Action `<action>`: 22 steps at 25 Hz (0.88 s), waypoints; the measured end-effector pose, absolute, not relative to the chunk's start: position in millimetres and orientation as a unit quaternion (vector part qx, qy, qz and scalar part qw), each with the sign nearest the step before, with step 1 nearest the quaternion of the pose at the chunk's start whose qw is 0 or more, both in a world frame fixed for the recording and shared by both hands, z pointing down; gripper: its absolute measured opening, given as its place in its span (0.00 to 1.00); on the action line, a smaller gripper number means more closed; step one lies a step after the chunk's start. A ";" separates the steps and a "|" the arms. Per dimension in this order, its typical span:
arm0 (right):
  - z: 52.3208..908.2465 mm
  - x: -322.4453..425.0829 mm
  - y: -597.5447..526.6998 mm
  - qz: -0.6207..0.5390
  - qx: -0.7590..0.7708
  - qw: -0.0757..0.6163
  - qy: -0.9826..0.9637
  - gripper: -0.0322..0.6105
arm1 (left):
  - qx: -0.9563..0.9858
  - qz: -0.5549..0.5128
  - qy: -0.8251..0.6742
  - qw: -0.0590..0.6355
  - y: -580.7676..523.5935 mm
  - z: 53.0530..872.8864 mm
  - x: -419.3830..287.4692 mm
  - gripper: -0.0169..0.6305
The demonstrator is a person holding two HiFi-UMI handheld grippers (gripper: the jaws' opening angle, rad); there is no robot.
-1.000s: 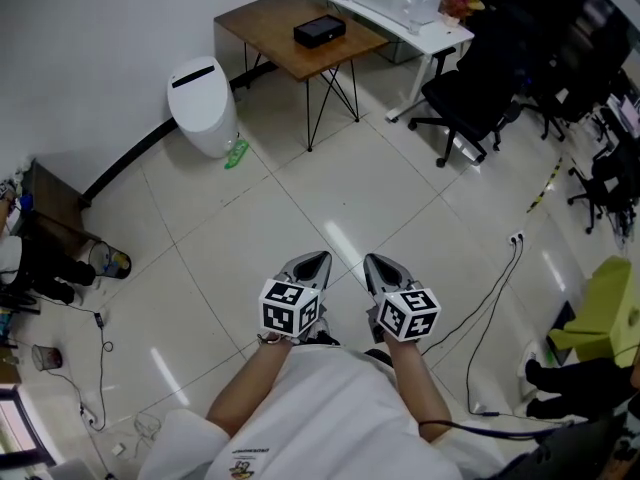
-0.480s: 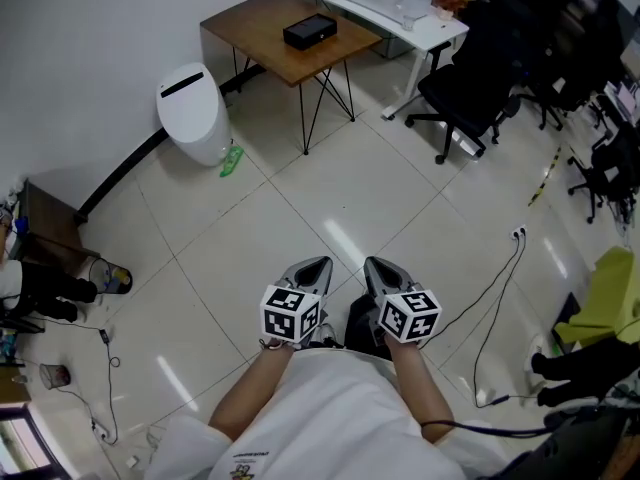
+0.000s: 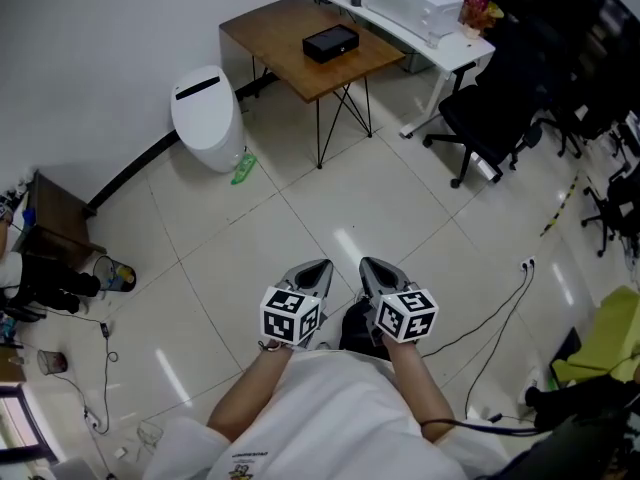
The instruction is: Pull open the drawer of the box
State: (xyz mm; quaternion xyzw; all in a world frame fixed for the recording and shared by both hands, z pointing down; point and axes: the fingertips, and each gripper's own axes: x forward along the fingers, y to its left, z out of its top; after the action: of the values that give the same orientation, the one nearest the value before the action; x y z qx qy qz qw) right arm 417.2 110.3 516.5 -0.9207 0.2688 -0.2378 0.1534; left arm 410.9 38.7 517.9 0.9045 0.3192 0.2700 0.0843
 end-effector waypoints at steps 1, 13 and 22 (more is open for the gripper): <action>515.1 427.8 111.2 -0.237 -0.919 0.152 0.275 0.03 | 0.905 0.270 0.318 0.084 41.5 516.7 421.1 0.03; 503.1 534.3 160.2 -0.229 -0.914 0.153 0.299 0.03 | 0.914 0.261 0.299 0.080 91.5 503.5 523.9 0.03; 502.3 591.2 196.4 -0.225 -0.907 0.165 0.316 0.03 | 0.923 0.260 0.274 0.080 120.4 502.3 572.5 0.03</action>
State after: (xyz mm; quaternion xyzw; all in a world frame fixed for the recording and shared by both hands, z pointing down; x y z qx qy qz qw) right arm 591.2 196.4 502.3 -0.9070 0.3156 -0.2252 0.1646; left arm 572.5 120.4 502.3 0.9225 0.2740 0.2597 0.0803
